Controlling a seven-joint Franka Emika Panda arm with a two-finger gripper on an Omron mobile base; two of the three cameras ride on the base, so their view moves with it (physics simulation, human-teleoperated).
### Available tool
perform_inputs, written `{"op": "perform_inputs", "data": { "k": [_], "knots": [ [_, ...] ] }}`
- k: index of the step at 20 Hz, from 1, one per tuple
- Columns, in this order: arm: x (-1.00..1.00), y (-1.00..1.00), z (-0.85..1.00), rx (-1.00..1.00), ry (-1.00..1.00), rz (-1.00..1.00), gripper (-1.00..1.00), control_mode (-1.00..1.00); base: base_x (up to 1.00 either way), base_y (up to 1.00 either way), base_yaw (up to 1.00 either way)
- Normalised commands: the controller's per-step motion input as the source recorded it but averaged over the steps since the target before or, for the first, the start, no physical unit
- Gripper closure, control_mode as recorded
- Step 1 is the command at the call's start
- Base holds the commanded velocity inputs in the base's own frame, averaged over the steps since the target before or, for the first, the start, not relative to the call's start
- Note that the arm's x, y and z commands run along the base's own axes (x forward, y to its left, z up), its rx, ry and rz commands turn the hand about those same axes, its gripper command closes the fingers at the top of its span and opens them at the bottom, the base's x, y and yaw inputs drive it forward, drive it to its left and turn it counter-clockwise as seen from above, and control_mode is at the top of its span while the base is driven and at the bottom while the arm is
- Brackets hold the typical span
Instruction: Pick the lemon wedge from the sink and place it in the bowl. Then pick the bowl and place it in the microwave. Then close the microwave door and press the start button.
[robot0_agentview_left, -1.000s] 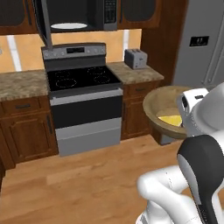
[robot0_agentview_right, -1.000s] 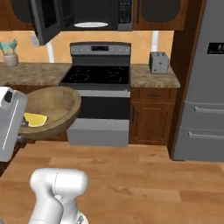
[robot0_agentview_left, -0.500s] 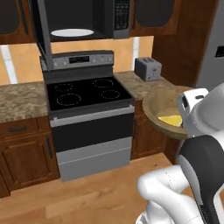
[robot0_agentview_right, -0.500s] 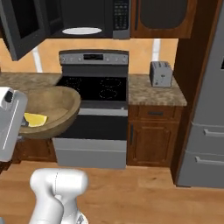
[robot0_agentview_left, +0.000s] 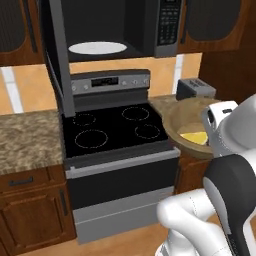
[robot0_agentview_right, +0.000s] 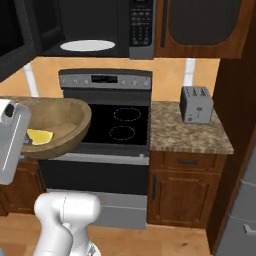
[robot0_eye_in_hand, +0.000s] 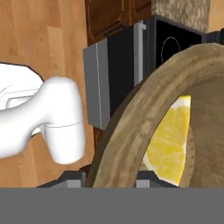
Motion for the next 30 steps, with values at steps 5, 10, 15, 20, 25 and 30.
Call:
{"op": "perform_inputs", "data": {
  "k": [5, 10, 15, 20, 25, 30],
  "knots": [
    [0.0, 0.0, 0.0, 0.0, 0.0, 0.0, 1.0, 1.0, 0.96, 0.0, 0.19],
    [0.0, 0.0, 0.0, 0.0, 0.0, 0.0, 1.0, 1.0, 0.44, 0.0, 0.17],
    [0.32, 0.07, 0.16, 0.08, -0.11, 0.05, 1.0, -1.0, 0.13, 0.0, 0.06],
    [0.96, 0.09, 0.84, 0.13, -0.18, 0.07, 1.0, -1.0, 0.0, 0.0, 0.0],
    [1.0, 0.2, 0.51, 0.05, -0.23, 0.02, 1.0, -1.0, 0.0, 0.0, 0.0],
    [1.0, 0.34, 0.04, 0.0, -0.28, 0.0, 1.0, -1.0, 0.0, 0.0, 0.0]
  ]
}}
